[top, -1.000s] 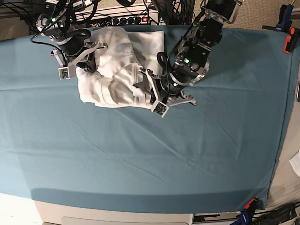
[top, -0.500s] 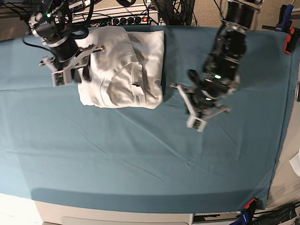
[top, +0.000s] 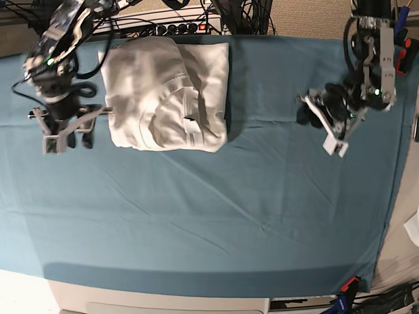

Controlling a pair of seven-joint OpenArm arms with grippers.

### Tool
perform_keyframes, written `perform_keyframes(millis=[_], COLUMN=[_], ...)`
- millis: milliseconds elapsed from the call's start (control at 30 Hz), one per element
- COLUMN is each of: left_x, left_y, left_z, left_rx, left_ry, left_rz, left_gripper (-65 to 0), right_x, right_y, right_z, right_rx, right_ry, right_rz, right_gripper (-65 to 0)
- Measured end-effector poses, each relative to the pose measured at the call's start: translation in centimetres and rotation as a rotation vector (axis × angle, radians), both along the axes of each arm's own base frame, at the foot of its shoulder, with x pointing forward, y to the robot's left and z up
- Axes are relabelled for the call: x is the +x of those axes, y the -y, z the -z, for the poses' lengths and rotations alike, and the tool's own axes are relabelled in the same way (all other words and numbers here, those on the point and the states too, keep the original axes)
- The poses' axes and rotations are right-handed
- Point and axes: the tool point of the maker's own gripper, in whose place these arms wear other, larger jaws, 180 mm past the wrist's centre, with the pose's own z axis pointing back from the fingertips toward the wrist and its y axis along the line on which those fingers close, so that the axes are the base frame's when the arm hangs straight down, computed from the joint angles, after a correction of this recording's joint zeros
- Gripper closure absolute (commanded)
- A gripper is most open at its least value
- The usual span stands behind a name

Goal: Fold the T-shirt properly
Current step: 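Open both grippers and move them away from the shirt, then grasp the side of the folded shirt with the left gripper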

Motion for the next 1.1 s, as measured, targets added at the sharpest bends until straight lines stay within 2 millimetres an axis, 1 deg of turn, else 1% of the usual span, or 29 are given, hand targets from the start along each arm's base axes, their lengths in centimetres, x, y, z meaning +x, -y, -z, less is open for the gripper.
perform_keyframes(millis=[67,133,200,233,267,333,400,467,500,633,867,933,1100], left_x=[-1.5,-2.9,-3.8,-4.1,-4.2,-4.7,-5.3,-5.8,-6.0,-7.0,-9.8,-10.2,-10.5], left_y=[1.0,2.1,3.3,3.8,4.4,5.6,6.4,6.9,7.2,9.3,14.2,14.9,15.2], left_z=[0.3,0.5,0.6,0.6,0.6,0.5,0.5,0.5,0.6,0.6,0.5,0.5,0.5], left_rx=[-0.063,-0.121,-0.174,-0.192,-0.213,-0.259,-0.296,-0.316,-0.321,-0.347,-0.401,-0.408,-0.412], left_ry=[-0.016,-0.029,-0.046,-0.046,-0.046,-0.052,-0.064,-0.074,-0.078,-0.096,-0.145,-0.153,-0.163], left_rz=[0.01,0.028,0.031,0.036,0.037,0.038,0.033,0.036,0.044,0.103,0.241,0.258,0.266], left_gripper=[-25.0,-25.2,-28.8,-30.6,-31.9,-32.4,-32.4,-32.4,-32.4,-32.4,-32.4,-32.4,-32.4], right_x=[1.0,1.7,1.8,1.9,2.2,2.8,3.2,3.2,3.1,3.1,3.1,3.1,3.1], right_y=[0.8,0.9,0.8,0.6,0.5,0.0,-0.8,-1.9,-2.1,-2.4,-2.9,-2.9,-2.9], right_z=[1.8,3.6,5.4,5.9,6.1,6.1,6.1,6.2,6.2,6.4,6.5,6.5,6.5], right_rx=[0.068,0.156,0.242,0.279,0.31,0.369,0.427,0.472,0.483,0.496,0.49,0.49,0.49], right_ry=[-0.05,-0.104,-0.181,-0.205,-0.212,-0.215,-0.211,-0.213,-0.216,-0.226,-0.24,-0.24,-0.24], right_rz=[0.008,0.0,-0.008,-0.022,-0.043,-0.09,-0.131,-0.183,-0.195,-0.206,-0.228,-0.228,-0.228], right_gripper=[-28.8,-29.2,-29.2,-29.2,-29.2,-29.2,-29.2,-29.2,-29.2,-29.2,-29.2,-29.2,-29.2])
